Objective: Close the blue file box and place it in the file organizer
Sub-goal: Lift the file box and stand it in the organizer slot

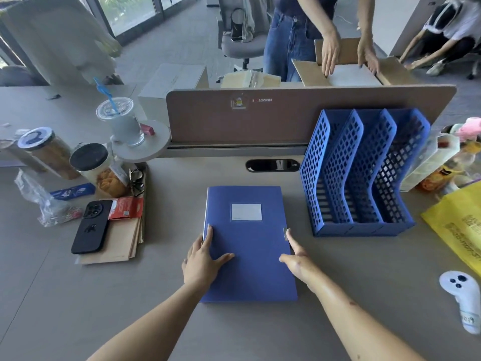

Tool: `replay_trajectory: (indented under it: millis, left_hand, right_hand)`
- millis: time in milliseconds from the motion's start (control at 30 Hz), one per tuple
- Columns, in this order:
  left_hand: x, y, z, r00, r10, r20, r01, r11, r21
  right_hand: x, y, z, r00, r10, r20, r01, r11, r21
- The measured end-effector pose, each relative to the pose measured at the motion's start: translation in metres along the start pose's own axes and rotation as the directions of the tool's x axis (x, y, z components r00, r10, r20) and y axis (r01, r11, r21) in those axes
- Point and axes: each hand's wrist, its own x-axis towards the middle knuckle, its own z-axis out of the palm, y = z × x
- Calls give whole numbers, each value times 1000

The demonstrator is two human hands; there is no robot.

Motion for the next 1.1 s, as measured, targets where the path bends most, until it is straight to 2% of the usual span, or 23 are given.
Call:
replay_trajectory:
  millis: [67,200,467,633,800,933,1033,1100]
  left_hand:
    - [0,0,-1,1000,9,-4,-9,999,33]
    - [0,-2,-2,999,44,-14,-42,993,112]
    - [-1,-1,-1,999,34,-11,-33,997,69]
    - [2,-4,-1,999,15,46,-15,1000,1]
    - [6,-5,-1,995,48,84,-38,993,-111]
    - [4,-3,-8,990,96,99,-57,940,-336]
    - [7,-1,-17,990,124,66,-91,926,-367]
    - [10,0,-27,989,147,10,-132,912,-388]
  right_hand:
    - [12,2,3,997,-45,-67,44,999,-11]
    - [36,4,6,978,-9,-208,40,989,145]
    - [52,11,6,977,8,-213,16,994,107]
    - [55,8,1,991,48,-128,-23,982,189]
    - [60,17,12,974,135,-183,-90,968,233]
    - [37,0,20,980,92,-174,-33,948,317]
    - [24,-21,15,987,38,-156,21,931,364]
    - [11,-40,7,990,-31,-134,75,940,333]
